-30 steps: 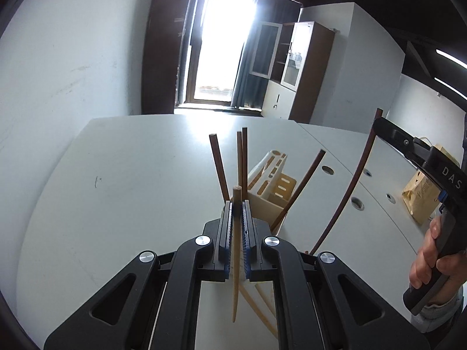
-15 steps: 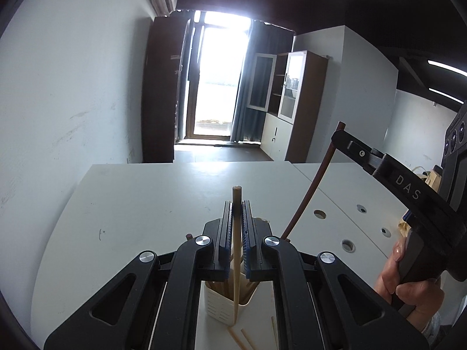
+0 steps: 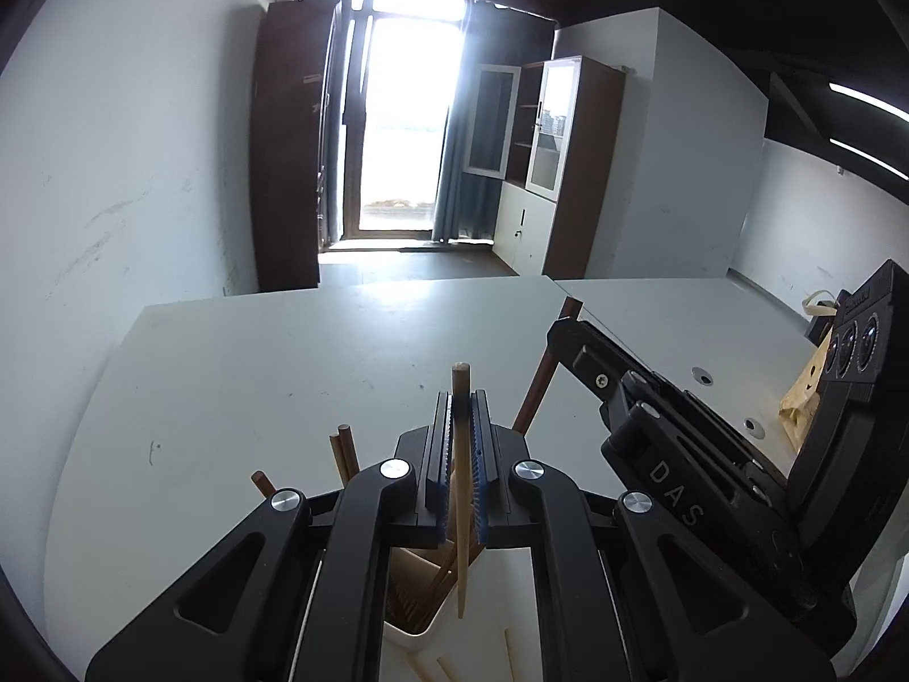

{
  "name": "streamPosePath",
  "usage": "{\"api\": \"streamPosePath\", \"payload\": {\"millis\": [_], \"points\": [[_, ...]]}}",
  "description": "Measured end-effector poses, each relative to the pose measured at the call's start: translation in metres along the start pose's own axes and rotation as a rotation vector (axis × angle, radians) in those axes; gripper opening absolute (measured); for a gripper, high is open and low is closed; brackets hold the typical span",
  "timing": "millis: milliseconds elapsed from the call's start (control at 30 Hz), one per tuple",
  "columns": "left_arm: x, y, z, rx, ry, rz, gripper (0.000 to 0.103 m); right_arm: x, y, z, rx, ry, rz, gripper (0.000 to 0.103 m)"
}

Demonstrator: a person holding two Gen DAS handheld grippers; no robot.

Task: Organize utensils
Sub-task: 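Lift both held chopsticks and lower them upright into the cream holder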

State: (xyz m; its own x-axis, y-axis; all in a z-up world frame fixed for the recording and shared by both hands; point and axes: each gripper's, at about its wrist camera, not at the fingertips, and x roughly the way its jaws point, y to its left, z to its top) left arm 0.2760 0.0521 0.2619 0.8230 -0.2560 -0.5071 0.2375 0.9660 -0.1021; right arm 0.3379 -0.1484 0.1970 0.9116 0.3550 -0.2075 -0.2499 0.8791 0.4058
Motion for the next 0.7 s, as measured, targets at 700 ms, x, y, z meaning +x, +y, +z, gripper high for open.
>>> {"api": "streamPosePath", "payload": {"millis": [700], "points": [[0.020,0.043,-0.019,-0.104,-0.003,0.093,0.006,0.020,0.023,-0.031,-0.108,0.108,0.113,0.008]]}}
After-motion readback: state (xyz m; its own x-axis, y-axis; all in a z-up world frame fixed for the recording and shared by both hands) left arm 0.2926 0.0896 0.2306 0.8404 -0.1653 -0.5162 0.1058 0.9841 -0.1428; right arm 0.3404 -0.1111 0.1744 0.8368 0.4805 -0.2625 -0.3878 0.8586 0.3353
